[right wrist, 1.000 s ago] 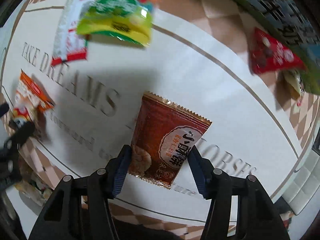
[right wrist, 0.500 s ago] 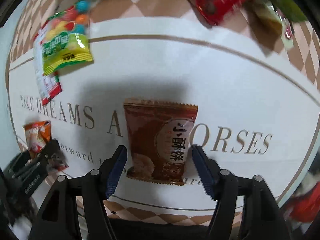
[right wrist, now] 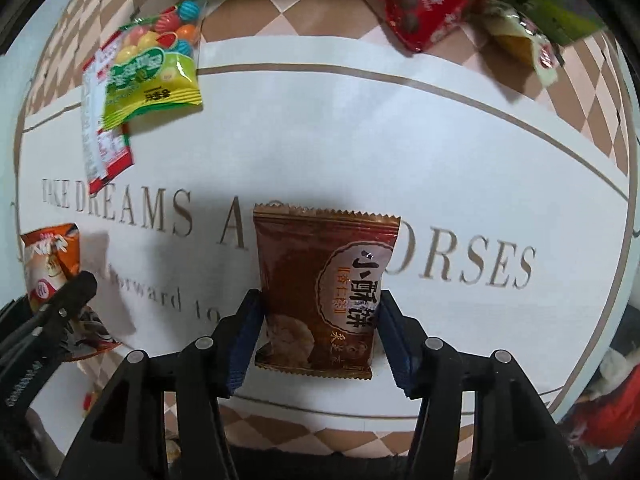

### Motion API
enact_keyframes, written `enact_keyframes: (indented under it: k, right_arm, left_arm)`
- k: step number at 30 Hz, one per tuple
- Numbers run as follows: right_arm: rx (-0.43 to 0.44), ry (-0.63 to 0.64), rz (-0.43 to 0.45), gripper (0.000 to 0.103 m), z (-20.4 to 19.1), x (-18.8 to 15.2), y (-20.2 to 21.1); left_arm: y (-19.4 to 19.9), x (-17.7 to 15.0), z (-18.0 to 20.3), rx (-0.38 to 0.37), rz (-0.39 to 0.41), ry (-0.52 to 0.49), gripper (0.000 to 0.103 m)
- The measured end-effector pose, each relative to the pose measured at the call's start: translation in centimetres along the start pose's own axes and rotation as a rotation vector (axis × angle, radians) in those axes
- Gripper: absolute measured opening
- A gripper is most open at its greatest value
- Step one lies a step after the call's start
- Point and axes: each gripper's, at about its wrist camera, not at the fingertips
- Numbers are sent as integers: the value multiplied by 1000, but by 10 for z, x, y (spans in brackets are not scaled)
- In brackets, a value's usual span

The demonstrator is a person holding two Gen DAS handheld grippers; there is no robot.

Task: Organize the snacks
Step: 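Grasp the orange panda snack bag with left tool while right tool grasps brown cookie pack, then carry both packs over the box and open both tools to drop them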

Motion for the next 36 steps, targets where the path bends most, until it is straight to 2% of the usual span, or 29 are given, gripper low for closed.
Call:
enact_keyframes:
  k: [6,11,18,25,29,34,36]
  right_arm:
    - [85,-34,51,60,34,-21,31]
    - [156,-76,121,59,64,-6,75]
    - [226,-140,252,60,122,26,160]
    - [241,-200,352,60,139,66,199]
    - [245,-228,368,60,152,94,208]
    - [228,-253,364,60,166,136,210]
    - [217,-257,358,60,167,152,206]
  left_arm:
    - [43,5,40,-66,66,-63,44]
    - [80,16,80,-124,121,-138,44]
    - [130,57,126,-166,185,-242,45]
    - [141,104,159,-204,195,-271,45]
    - [141,139,170,-203,196,-270,45]
    - [126,183,168,-191,156,-242,45]
    - [115,201,166,-156,138,-234,45]
Point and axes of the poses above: each gripper's, at about its wrist camera, not at the fingertips, and y roughly against the way its jaws point, z to its right, x to its top, and after that the axes turned 15 degrees about -x, right-handed
